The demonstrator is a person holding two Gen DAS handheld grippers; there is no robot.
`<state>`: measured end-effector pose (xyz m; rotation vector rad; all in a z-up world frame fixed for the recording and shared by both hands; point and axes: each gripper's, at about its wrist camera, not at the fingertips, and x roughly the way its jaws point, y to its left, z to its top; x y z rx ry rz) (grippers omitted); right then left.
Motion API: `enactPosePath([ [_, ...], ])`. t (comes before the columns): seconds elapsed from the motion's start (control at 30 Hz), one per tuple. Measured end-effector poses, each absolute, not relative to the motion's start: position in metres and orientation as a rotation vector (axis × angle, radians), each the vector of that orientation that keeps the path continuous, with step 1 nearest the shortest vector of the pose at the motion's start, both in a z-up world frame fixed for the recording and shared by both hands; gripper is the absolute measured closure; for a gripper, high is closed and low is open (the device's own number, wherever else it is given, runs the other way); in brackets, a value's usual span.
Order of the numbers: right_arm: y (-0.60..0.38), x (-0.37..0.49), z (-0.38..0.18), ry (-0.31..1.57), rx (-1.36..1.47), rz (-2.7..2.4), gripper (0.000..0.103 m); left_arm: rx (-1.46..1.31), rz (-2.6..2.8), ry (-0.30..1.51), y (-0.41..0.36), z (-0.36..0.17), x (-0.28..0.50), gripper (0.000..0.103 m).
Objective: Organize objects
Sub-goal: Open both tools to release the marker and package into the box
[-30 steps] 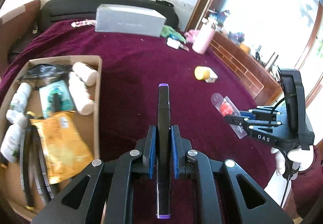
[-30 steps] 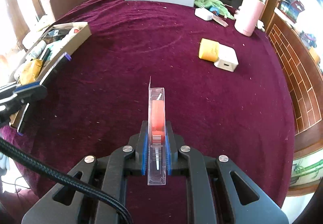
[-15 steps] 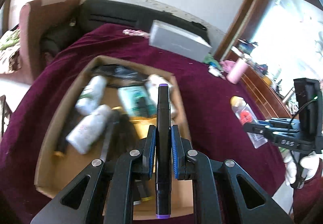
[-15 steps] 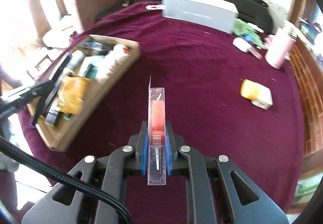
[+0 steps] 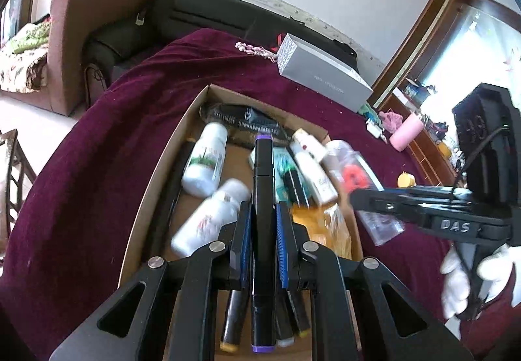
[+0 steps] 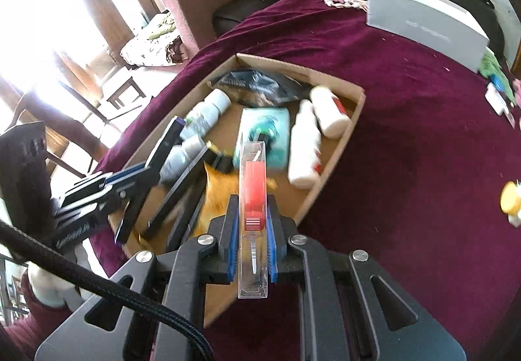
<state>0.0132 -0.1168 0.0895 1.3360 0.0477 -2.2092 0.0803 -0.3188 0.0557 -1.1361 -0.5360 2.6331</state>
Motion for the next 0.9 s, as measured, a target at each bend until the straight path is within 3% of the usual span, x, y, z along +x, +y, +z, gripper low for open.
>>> enactPosePath([
  [0.6,-0.156,-0.077,0.048,-0.163,1.496,-2.118,0.091,-1.229,2.601,-0.646,-0.332,0.039,0.003,0.090],
  [0.67,-0.157,-0.080,0.043,-0.170,1.502,-2.116,0.090,-1.222,2.607,-0.644,-0.332,0.040,0.005,0.083],
  [0.77,-0.156,-0.081,0.040,-0.203,1.495,-2.119,0.088,-1.193,2.626,-0.641,-0.331,0.044,0.009,0.058],
  [0.9,-0.155,-0.075,0.046,-0.211,1.458,-2.134,0.072,-1.173,2.687,-0.646,-0.332,0.053,0.019,0.047],
])
